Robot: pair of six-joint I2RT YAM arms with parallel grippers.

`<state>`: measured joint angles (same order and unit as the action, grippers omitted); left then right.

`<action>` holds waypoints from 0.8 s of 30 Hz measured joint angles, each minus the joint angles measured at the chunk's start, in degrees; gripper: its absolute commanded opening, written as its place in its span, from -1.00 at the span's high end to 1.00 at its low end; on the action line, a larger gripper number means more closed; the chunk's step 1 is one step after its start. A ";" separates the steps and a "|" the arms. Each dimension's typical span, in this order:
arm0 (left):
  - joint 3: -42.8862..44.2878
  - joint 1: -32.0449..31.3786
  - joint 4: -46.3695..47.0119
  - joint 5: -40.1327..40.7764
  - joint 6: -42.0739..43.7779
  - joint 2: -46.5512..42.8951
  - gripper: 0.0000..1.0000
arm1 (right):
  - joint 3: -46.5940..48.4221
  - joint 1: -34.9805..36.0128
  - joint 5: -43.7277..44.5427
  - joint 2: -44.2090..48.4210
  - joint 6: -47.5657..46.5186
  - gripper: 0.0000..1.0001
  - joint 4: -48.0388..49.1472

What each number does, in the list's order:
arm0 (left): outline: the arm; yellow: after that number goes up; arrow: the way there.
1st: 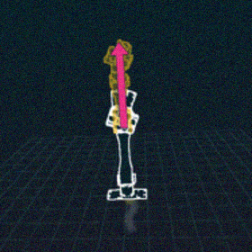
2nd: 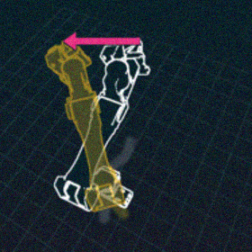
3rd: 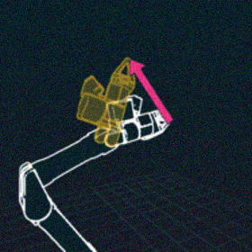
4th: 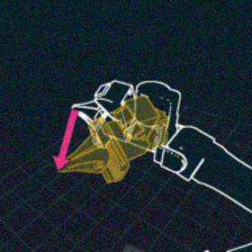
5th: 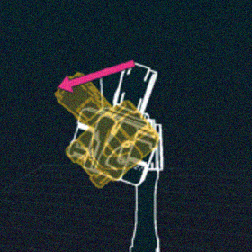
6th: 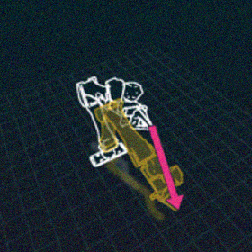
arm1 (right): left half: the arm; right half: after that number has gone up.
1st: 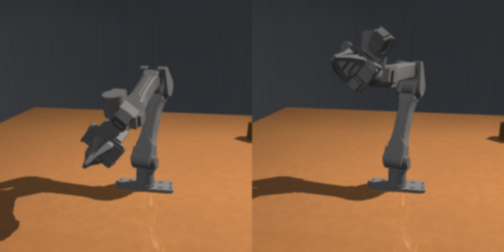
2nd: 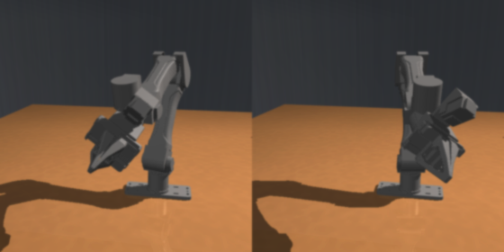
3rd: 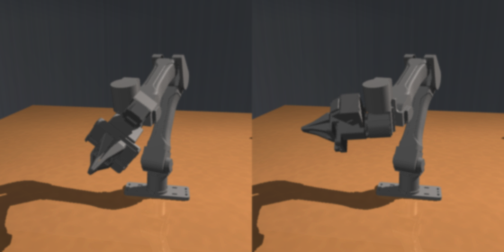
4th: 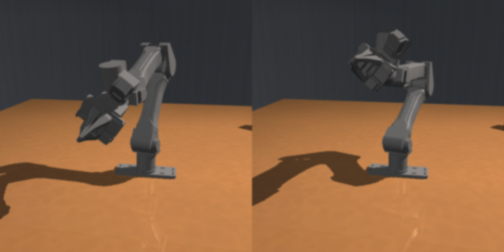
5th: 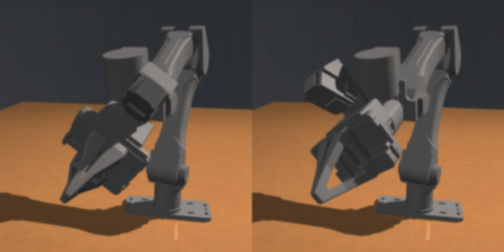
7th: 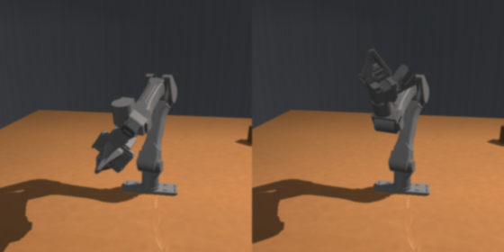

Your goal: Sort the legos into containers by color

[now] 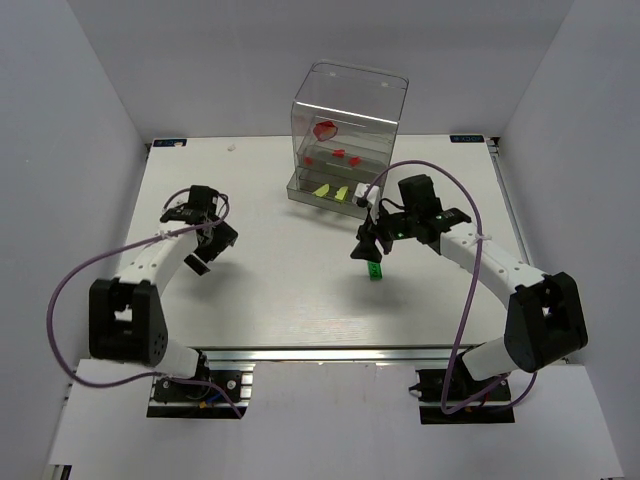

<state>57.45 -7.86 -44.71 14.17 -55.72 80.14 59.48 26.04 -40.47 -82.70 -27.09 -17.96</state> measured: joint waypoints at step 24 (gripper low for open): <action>15.61 10.99 0.20 -2.97 16.24 26.95 -0.39 | -1.22 0.24 2.80 1.03 1.42 -0.31 -0.15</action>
<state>73.06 3.14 -44.51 11.20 -39.48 107.09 58.26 26.28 -37.67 -81.67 -25.67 -18.11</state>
